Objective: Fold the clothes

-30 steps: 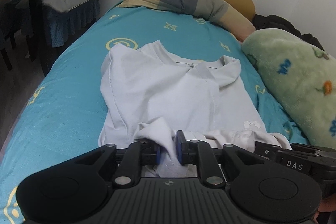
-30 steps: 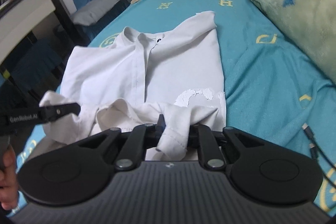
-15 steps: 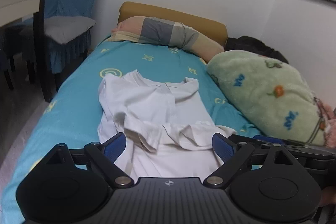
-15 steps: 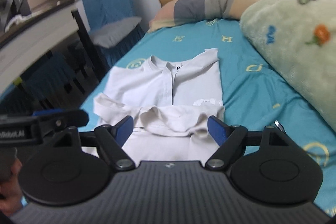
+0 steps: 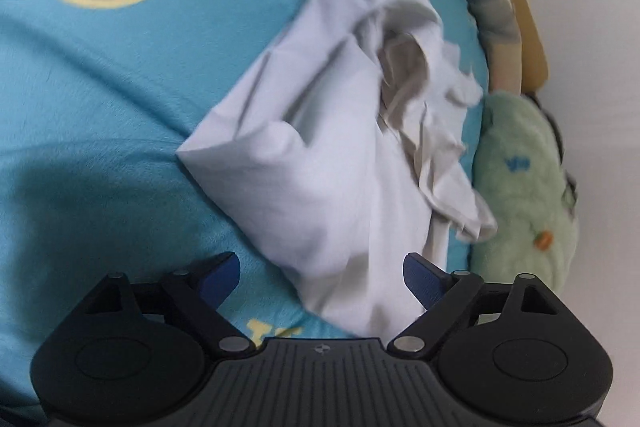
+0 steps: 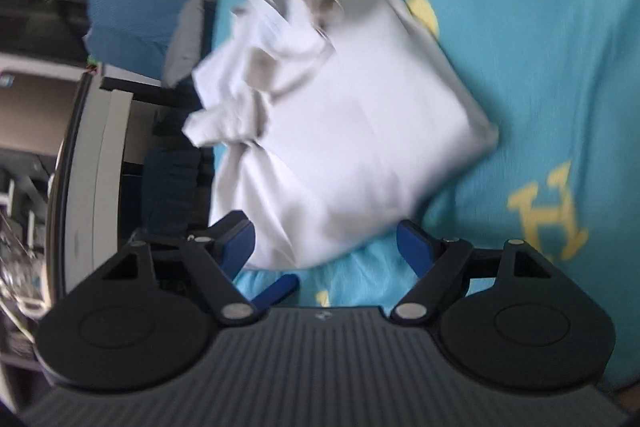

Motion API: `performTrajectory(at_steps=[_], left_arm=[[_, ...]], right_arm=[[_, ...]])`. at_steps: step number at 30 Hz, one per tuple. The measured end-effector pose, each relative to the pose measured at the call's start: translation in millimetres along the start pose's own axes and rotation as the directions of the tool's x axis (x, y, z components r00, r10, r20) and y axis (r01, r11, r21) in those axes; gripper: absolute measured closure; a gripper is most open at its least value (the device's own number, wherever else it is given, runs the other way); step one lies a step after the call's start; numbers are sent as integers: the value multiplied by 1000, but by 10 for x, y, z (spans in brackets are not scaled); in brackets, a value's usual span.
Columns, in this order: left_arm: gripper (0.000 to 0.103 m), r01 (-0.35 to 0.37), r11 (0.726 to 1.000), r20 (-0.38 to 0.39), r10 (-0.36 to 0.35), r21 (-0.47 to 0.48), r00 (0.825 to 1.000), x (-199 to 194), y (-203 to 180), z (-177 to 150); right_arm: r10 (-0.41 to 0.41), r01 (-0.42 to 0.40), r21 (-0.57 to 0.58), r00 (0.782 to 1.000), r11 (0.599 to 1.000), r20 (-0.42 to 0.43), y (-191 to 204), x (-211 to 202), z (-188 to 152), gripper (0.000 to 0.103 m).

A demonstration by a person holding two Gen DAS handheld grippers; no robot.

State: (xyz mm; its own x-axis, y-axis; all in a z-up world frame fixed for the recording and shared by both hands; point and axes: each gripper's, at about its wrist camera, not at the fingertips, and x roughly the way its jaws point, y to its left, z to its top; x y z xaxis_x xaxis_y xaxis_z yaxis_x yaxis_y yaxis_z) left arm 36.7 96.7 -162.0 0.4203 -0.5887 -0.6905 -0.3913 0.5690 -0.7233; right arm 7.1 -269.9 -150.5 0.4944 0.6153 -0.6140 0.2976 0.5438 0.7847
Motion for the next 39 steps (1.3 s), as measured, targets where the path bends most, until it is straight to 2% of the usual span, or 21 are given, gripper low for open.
performTrajectory(at_steps=[1, 3, 5, 6, 7, 8, 9, 10, 11, 13, 17, 22, 24, 28, 30, 33, 35, 39], left_arm=[[14, 25, 999, 12, -24, -36, 1000, -9, 39, 28], [27, 34, 997, 52, -30, -74, 998, -39, 86, 66], [48, 15, 994, 76, -7, -104, 997, -57, 129, 91], [54, 17, 993, 82, -8, -117, 997, -61, 154, 97], [61, 22, 994, 86, -12, -109, 996, -69, 156, 90], [66, 26, 994, 89, -17, -102, 996, -78, 159, 83], [69, 31, 995, 94, -22, -92, 995, -89, 156, 75], [78, 37, 997, 101, -30, -74, 994, -110, 126, 63], [84, 43, 997, 108, -37, -56, 993, -131, 96, 51], [88, 70, 997, 130, -66, -25, 989, -195, 41, 36], [90, 152, 987, 181, -159, 50, 971, -414, -112, -13], [91, 233, 957, 217, -268, 175, 939, -747, -387, -166], [92, 256, 944, 232, -302, 207, 925, -911, -453, -273], [92, 228, 923, 319, -327, 310, 890, -1306, -550, -781], [92, 236, 918, 329, -340, 319, 881, -1465, -487, -1054], [92, 230, 911, 330, -346, 342, 878, -1696, -379, -1447], [92, 238, 910, 324, -351, 339, 879, -1812, -271, -1672], [92, 248, 916, 309, -346, 315, 886, -1876, -107, -1847]], right_arm=[[-6, 6, 14, 1000, 1000, 0, -25, 39, 4, 23], [-7, 6, 40, 1000, 999, 14, -68, 83, 25, 29], [-10, 6, 65, 998, 998, 63, -96, 44, 61, 38], [-18, 11, 77, 996, 997, 87, -123, 19, 94, 39], [-27, 17, 92, 994, 996, 107, -149, 2, 123, 45], [-36, 22, 106, 991, 994, 127, -174, -14, 152, 55], [-49, 34, 111, 990, 993, 134, -179, -13, 167, 60], [-62, 46, 116, 988, 992, 142, -183, -12, 182, 68], [-70, 54, 112, 986, 992, 149, -166, -12, 189, 74], [-63, 47, 91, 982, 995, 178, -90, -58, 198, 80], [3, 0, -9, 964, 1000, 265, 82, -272, 224, 89], [92, -44, -132, 920, 990, 381, 408, -653, 138, 91], [107, -31, -187, 907, 982, 407, 549, -853, 63, 92], [168, -24, -303, 873, 953, 457, 753, -1377, -320, 92], [193, -15, -347, 853, 938, 485, 774, -1620, -574, 92], [208, -16, -357, 837, 934, 506, 676, -1902, -927, 92], [203, -29, -329, 836, 944, 509, 547, -2051, -1138, 92], [167, -7, -293, 834, 956, 527, 363, -2180, -1421, 92]])
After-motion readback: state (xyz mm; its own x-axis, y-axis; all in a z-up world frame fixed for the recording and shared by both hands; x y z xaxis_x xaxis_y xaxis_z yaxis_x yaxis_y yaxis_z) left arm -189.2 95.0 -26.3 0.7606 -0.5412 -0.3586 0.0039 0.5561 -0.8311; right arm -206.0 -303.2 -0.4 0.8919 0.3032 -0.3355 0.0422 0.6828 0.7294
